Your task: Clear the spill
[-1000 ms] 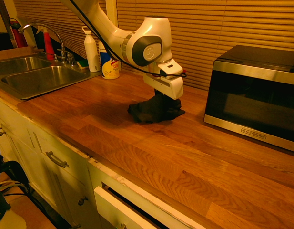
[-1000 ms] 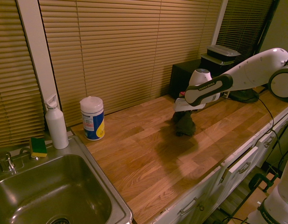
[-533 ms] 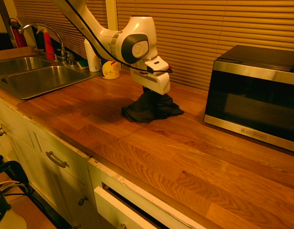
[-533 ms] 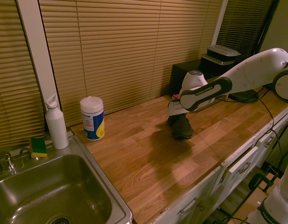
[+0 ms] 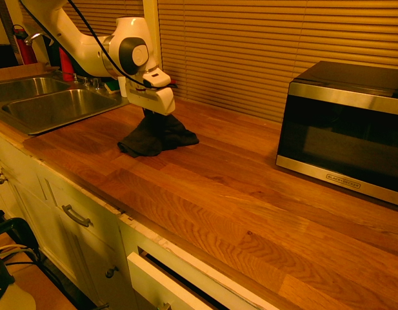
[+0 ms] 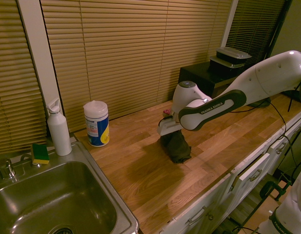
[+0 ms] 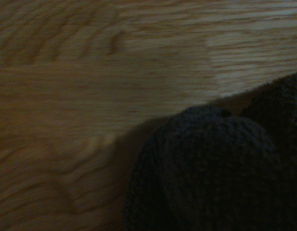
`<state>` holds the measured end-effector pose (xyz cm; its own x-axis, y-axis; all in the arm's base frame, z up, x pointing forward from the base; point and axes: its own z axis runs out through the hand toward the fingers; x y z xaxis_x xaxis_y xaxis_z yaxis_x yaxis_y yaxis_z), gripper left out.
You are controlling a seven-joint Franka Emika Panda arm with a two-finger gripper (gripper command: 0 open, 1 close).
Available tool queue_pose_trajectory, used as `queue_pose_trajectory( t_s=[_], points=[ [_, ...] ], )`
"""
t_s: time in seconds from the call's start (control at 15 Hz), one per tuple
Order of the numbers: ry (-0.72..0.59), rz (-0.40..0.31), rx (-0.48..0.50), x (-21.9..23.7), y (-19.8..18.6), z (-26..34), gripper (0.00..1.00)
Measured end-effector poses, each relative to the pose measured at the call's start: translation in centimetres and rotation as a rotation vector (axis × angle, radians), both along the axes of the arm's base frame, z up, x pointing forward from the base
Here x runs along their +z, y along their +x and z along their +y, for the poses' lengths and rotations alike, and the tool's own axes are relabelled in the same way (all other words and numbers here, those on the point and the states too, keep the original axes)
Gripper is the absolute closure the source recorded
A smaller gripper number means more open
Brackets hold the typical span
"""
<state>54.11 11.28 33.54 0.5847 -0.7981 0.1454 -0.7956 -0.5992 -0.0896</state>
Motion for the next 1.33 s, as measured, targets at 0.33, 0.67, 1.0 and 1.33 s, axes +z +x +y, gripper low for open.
queue_pose_trajectory(
  t_s=[0.33,0.67,1.0,1.33],
  points=[
    [-0.016,0.003,0.076,0.6,-1.3,7.3,1.00],
    [-0.017,0.004,0.144,0.7,-1.0,13.9,1.00],
    [-0.004,-0.007,0.190,1.8,-0.7,18.0,1.00],
    [0.000,-0.001,0.188,1.5,-0.3,19.5,0.00]
  ],
)
